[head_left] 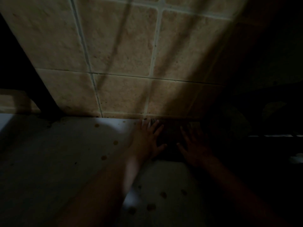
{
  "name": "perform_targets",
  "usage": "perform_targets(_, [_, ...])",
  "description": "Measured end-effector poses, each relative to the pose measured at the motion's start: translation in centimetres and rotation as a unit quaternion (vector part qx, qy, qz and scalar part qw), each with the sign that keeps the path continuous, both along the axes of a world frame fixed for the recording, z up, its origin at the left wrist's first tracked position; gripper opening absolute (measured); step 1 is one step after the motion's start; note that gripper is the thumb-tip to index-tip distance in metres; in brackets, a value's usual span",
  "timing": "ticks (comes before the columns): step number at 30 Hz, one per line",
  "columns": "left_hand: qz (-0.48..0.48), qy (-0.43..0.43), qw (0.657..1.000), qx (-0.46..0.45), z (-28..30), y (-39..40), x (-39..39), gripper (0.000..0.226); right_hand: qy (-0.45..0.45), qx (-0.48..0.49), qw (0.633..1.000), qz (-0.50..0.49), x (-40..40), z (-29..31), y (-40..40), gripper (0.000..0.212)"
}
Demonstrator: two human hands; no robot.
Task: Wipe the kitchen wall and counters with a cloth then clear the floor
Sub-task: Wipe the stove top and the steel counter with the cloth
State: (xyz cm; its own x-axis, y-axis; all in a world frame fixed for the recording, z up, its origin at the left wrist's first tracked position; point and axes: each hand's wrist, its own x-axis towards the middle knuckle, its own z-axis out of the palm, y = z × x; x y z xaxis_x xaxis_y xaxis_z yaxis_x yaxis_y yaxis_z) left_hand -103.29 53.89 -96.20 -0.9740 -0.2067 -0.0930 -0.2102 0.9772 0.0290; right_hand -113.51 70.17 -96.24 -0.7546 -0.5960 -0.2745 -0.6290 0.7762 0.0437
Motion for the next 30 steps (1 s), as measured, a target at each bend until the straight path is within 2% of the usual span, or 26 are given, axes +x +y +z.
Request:
perform_targets(4, [0.004,0.006,1.000,0.000,0.2,-0.4,0.3,0.076,-0.001,0.008,1.000,0.002,0.4,0.4,-0.6,0.070])
perform_targets(10, [0.019,-0.033,0.997,-0.066,1.1,-2.0,1.6,0.076,-0.040,-0.014,0.999,-0.007,1.9,0.5,-2.5,0.068])
perform_targets(17, [0.079,-0.022,0.995,-0.064,0.3,-5.2,4.7,0.078,-0.035,-0.028,0.999,0.026,4.3,0.2,-6.2,0.067])
perform_targets(25, [0.084,-0.056,0.994,-0.044,1.1,-9.2,8.7,0.080,-0.037,-0.046,0.996,0.074,7.4,0.1,-10.1,0.066])
perform_targets(30, [0.091,-0.052,0.992,-0.069,1.0,-11.1,10.8,0.082,-0.042,-0.060,0.992,0.101,9.1,0.5,-11.8,0.064])
